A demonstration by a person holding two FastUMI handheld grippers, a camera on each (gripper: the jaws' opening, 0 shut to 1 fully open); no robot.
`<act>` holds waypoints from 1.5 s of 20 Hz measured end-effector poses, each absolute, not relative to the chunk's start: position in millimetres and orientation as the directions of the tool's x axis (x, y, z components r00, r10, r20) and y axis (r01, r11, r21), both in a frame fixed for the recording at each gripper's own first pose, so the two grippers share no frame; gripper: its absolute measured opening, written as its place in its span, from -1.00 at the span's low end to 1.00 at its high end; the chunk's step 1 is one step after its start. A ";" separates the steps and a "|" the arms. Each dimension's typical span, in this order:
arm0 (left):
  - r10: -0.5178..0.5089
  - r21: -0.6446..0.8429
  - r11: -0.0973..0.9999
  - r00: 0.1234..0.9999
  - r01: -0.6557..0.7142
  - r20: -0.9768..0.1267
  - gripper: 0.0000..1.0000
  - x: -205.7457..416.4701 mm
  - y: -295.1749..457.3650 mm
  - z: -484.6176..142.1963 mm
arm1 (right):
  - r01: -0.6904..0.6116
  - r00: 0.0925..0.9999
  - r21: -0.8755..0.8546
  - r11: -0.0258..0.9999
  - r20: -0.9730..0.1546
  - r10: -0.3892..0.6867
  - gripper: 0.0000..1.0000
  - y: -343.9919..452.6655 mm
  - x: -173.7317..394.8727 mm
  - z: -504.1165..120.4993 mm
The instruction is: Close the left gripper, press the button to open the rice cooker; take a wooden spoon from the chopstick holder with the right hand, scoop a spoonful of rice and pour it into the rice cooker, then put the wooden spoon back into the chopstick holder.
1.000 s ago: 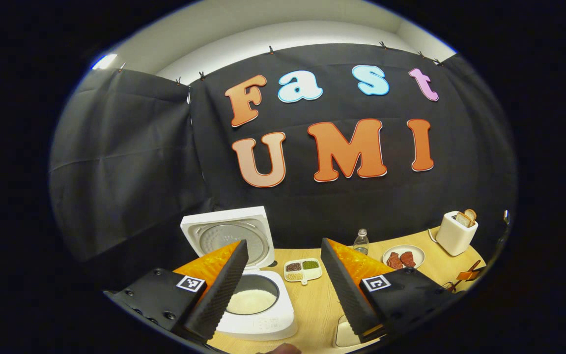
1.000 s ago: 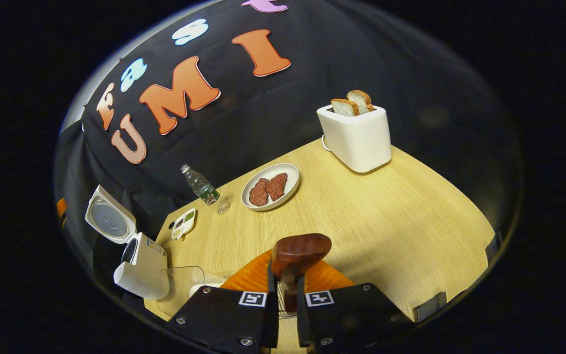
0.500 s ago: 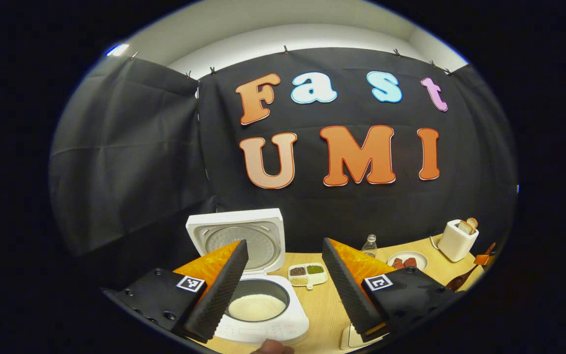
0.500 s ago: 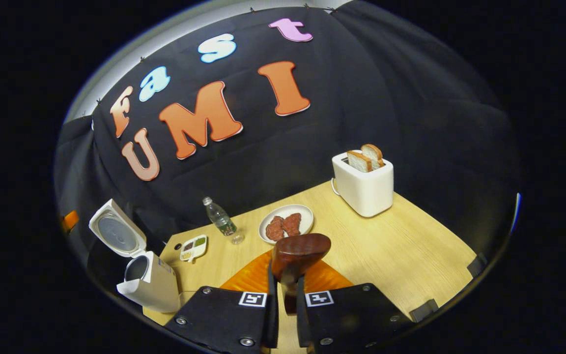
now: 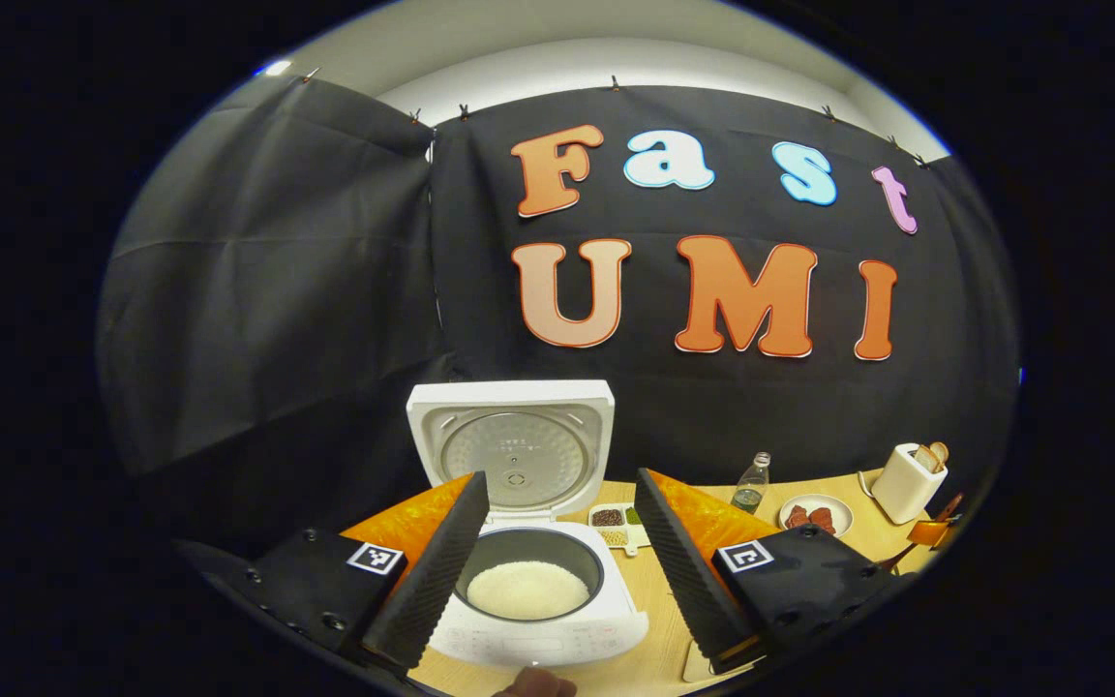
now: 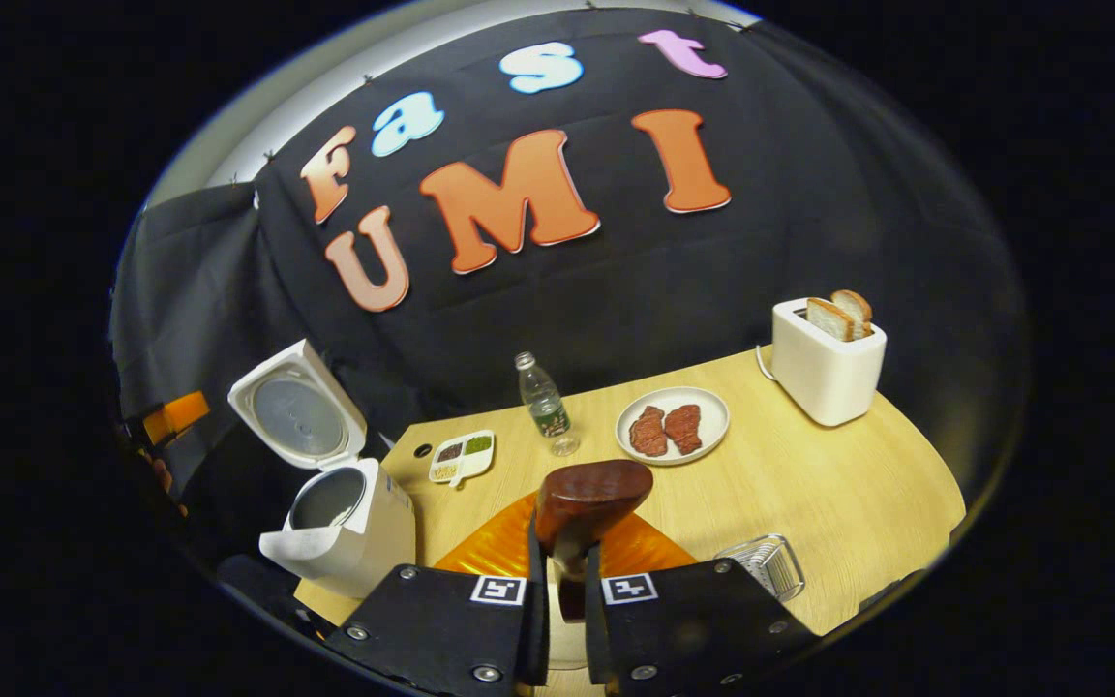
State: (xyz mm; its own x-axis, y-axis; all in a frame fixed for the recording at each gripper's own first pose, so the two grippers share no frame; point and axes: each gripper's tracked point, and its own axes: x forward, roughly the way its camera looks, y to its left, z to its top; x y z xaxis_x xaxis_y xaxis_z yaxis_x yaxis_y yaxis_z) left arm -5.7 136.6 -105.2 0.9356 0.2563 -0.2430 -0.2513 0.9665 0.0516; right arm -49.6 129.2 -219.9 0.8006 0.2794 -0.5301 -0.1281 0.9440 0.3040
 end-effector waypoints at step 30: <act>0.256 0.164 0.963 0.914 -0.213 -0.316 1.00 -25.4 210.3 -141.9 | -0.220 0.807 -0.185 0.958 -0.586 0.072 -0.72 216.0 -94.6 -333.7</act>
State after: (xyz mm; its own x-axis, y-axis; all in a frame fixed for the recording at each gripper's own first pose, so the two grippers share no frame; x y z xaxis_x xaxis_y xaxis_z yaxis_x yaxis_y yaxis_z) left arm -25.4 210.3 -141.9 0.9137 0.2557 -0.3158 -0.2129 0.9632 0.1638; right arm -94.6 216.0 -333.7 0.8071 0.0718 -0.5861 -0.2199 0.9577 -0.1855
